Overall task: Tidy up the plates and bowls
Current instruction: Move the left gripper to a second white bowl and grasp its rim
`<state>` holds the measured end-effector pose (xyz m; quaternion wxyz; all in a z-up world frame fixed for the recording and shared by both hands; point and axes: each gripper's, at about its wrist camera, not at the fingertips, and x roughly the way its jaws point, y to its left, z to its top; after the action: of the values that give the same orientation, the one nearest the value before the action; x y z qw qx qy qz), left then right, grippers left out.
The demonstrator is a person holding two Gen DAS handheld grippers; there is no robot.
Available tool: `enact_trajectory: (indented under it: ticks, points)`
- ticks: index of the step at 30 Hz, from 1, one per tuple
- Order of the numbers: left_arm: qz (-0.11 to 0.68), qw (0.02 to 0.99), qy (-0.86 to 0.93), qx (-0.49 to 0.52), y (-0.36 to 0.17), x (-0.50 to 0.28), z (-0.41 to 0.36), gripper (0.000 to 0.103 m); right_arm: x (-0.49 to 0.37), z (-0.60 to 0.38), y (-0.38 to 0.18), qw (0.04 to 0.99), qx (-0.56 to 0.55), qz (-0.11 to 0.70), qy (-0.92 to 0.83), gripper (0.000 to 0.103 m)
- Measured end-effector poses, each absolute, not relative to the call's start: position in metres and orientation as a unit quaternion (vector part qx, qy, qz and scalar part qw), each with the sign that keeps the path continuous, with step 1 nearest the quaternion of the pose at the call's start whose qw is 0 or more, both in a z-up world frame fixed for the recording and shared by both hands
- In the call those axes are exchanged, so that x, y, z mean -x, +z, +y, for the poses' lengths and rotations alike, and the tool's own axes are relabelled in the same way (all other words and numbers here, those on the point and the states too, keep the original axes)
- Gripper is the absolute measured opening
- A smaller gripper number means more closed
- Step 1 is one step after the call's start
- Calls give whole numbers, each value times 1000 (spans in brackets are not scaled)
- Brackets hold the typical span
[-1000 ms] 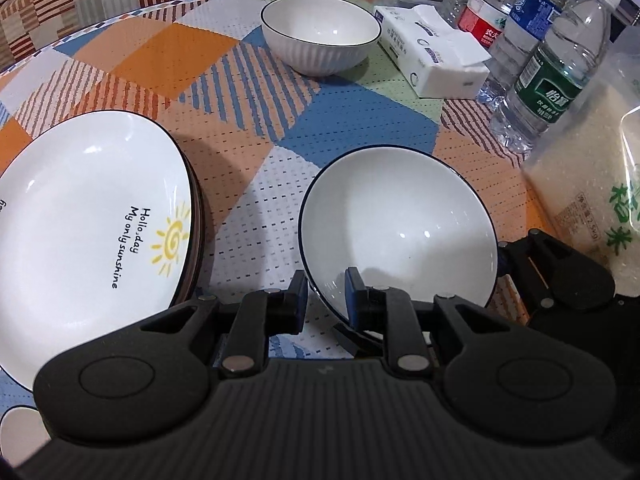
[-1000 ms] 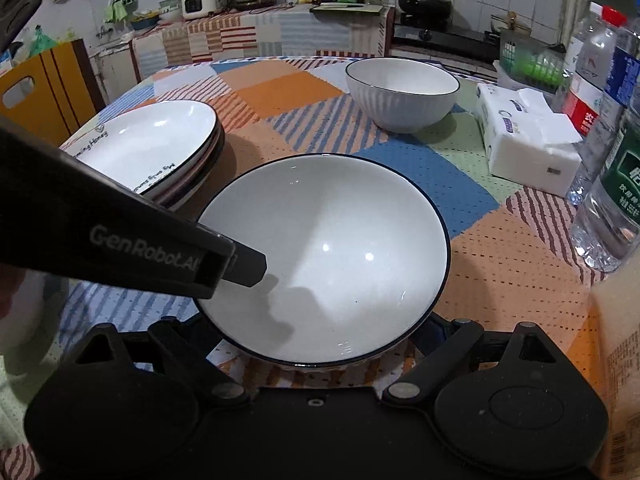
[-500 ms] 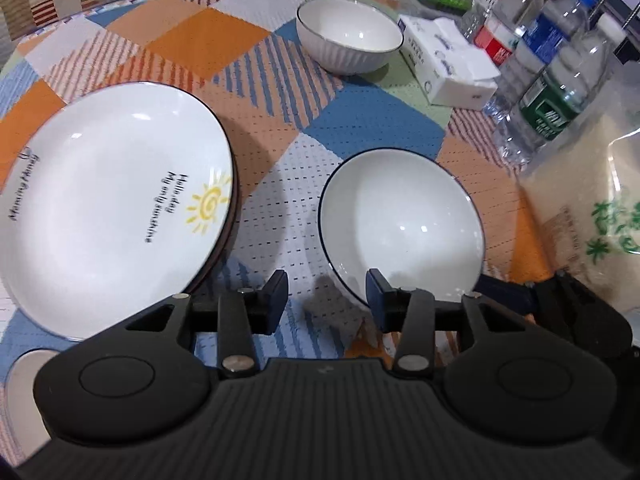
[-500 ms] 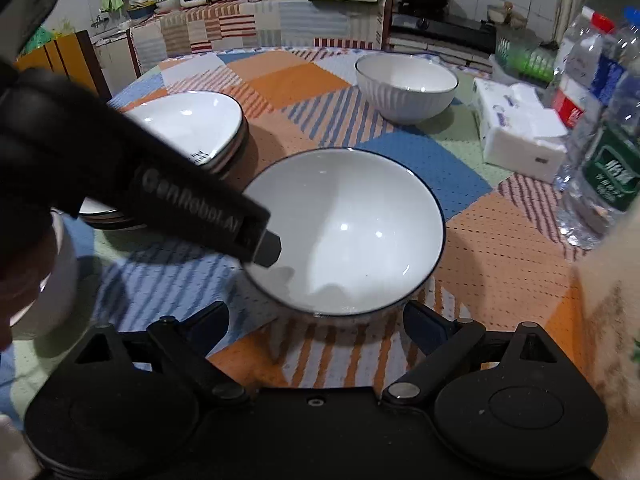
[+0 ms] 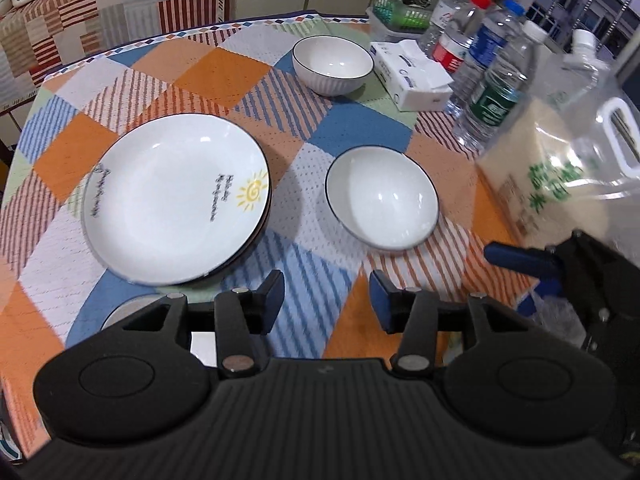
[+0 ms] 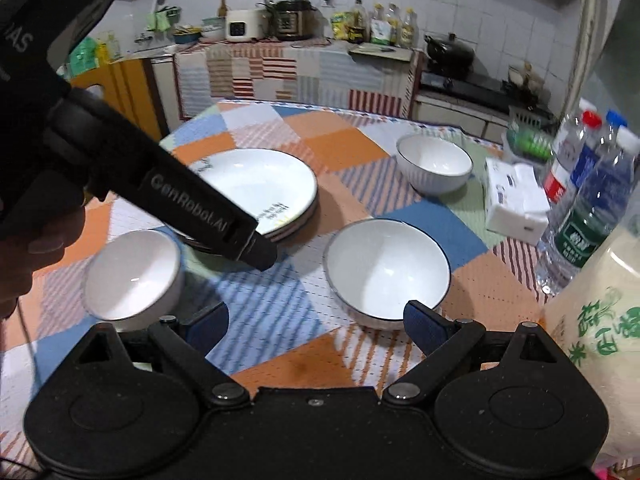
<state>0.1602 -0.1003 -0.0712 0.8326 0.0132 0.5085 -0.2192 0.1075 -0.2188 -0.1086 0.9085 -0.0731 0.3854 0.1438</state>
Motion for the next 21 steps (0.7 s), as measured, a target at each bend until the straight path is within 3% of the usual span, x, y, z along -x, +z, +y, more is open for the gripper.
enact_trajectory:
  ticks: [7, 11, 21]
  points:
    - [502, 837, -219, -23, -50, -129, -72, 54, -82, -194, -89, 902, 105, 379, 180, 96]
    - [502, 836, -221, -22, -46, -114, -50, 63, -71, -178, -84, 896, 117, 376, 204, 96]
    - [506, 842, -186, 2, -70, -104, 16, 78, -78, -145, -106, 872, 103, 402, 259, 96]
